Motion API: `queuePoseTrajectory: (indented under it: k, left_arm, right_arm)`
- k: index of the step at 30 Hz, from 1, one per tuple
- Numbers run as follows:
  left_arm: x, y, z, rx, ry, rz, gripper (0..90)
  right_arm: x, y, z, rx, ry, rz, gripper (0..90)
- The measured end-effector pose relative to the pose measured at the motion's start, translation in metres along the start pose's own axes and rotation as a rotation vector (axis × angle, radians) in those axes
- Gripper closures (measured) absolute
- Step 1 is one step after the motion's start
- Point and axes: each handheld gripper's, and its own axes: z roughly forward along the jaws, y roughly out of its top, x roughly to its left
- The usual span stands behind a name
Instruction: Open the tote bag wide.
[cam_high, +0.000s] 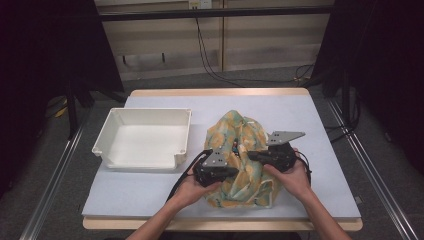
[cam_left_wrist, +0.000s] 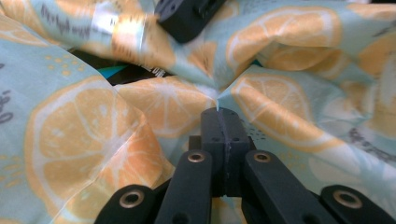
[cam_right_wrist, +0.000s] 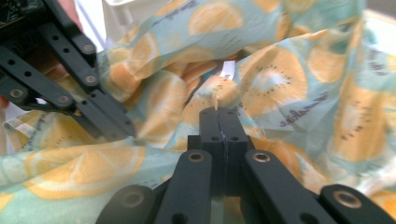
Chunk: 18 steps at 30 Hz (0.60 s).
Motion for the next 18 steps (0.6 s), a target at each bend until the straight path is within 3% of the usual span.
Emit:
queuePoseTrajectory:
  k: [5,6,11,15,17,18]
  left_arm:
    - [-0.001,-0.003,-0.012,-0.013,-0.025,0.001,90.0]
    - [-0.001,-0.004,-0.014,-0.016,-0.040,-0.015,90.0]
    - [-0.004,-0.009,-0.021,-0.016,-0.071,-0.017,90.0]
    - [-0.011,-0.013,-0.027,0.014,-0.053,0.021,90.0]
    - [-0.015,-0.018,-0.029,-0.002,-0.087,0.000,90.0]
    - [-0.016,-0.020,-0.029,0.000,-0.083,0.001,90.0]
  right_arm:
    - [-0.005,-0.007,-0.026,-0.017,-0.035,0.012,90.0]
    - [-0.007,-0.010,-0.031,-0.024,-0.044,0.015,90.0]
    - [-0.019,-0.023,-0.052,-0.009,-0.091,0.033,90.0]
    - [-0.027,-0.032,-0.061,-0.015,-0.113,0.053,90.0]
    - [-0.031,-0.038,-0.065,-0.019,-0.144,0.067,90.0]
    - [-0.033,-0.042,-0.067,-0.025,-0.151,0.081,90.0]
